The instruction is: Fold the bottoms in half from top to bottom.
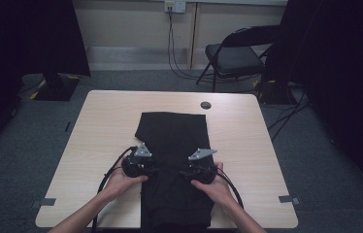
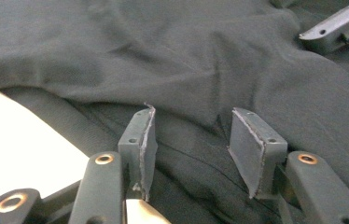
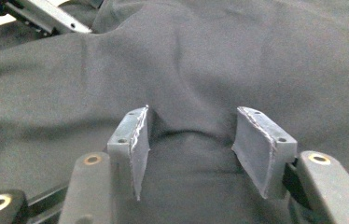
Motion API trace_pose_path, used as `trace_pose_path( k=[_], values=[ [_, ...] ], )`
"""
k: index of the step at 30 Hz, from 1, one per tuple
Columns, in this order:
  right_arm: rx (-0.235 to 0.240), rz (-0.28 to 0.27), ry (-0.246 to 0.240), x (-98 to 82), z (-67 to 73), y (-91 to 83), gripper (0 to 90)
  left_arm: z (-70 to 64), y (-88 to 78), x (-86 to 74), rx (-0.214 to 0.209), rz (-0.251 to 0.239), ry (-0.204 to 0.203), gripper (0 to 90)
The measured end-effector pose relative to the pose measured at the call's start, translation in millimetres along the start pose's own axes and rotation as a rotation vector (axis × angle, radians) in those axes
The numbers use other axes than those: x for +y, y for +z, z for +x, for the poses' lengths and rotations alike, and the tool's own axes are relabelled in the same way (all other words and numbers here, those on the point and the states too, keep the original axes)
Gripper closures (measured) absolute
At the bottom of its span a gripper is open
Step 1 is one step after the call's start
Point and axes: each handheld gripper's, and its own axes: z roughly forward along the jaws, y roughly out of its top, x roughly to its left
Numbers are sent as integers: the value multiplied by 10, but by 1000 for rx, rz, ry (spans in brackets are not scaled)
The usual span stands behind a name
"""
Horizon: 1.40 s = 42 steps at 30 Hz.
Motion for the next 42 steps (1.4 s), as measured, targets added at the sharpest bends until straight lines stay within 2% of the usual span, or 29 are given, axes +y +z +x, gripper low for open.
trace_pose_path(
  k=[1, 4, 5, 7, 8, 10, 11, 13, 15, 16, 17, 18, 20, 22, 23, 24, 25, 27, 28, 29, 30, 32, 33, 35, 36, 37, 39, 40, 42],
  values=[
    [7, 7, -2, -12, 28, -15, 415, -46, -25, -21, -22, 4, 12, 506],
    [20, 24, -29, -78, 164, -85, 398, -93, -103, -69, -65, 10, -27, 499],
    [26, 24, -31, -99, 196, -103, 398, -110, -148, -74, -83, 0, -29, 498],
    [53, 24, -41, -156, 267, -157, 397, -102, -231, -66, -88, -27, -23, 488],
    [67, 28, -40, -177, 296, -182, 397, -74, -263, -62, -89, -41, -38, 486],
    [93, 35, -42, -216, 354, -225, 397, -38, -295, -58, -83, -55, -54, 480],
    [96, 40, -58, -233, 387, -244, 397, 46, -331, -47, -64, -76, -75, 479],
    [96, 50, -76, -259, 449, -275, 397, 134, -338, -19, -33, -91, -98, 479],
    [115, 63, -69, -269, 485, -301, 397, 224, -328, 16, -16, -108, -122, 479],
    [115, 63, -69, -269, 485, -301, 397, 224, -328, 16, -16, -108, -122, 479],
    [127, 83, -67, -266, 519, -327, 391, 307, -299, 43, 9, -99, -125, 479],
    [135, 87, -69, -260, 522, -336, 386, 307, -299, 43, 9, -99, -125, 479],
    [140, 67, -59, -227, 499, -362, 387, 445, -238, 66, 52, -100, -137, 482],
    [113, 17, -28, -156, 409, -386, 395, 542, -171, 76, 53, -95, -160, 483],
    [99, -9, -12, -110, 344, -392, 408, 575, -148, 86, 57, -83, -151, 482],
    [88, -24, -4, -72, 292, -393, 410, 616, -113, 101, 84, -87, -146, 484],
    [59, -43, -1, -3, 202, -380, 427, 647, -85, 104, 97, -112, -166, 491],
    [7, -59, 2, 104, 45, -323, 444, 687, -20, 93, 94, -115, -201, 486],
    [3, -63, 27, 148, -45, -279, 444, 682, 24, 78, 93, -83, -192, 485],
    [-4, -66, 48, 182, -132, -229, 446, 663, 65, 60, 103, -47, -164, 485],
    [-19, -64, 60, 207, -212, -176, 446, 647, 72, 53, 115, -53, -124, 485],
    [-36, -53, 102, 224, -331, -71, 446, 652, 57, 57, 109, -48, -136, 483],
    [-51, -48, 100, 223, -358, -37, 447, 639, 48, 53, 106, -38, -127, 486],
    [-49, -34, 104, 197, -391, 33, 442, 590, 38, 37, 99, -30, -95, 482],
    [-49, -34, 104, 197, -391, 33, 442, 590, 38, 37, 99, -30, -95, 477],
    [-56, -7, 78, 147, -359, 60, 433, 556, 7, 15, 91, -19, -84, 477],
    [-46, 7, 63, 103, -320, 55, 430, 511, -21, -19, 88, -20, -93, 478],
    [-50, -3, 50, 67, -287, 42, 431, 499, -43, -35, 71, -19, -116, 478],
    [-32, -3, 34, -1, -213, -14, 432, 484, -64, -49, 60, -15, -119, 501]
  ],
)
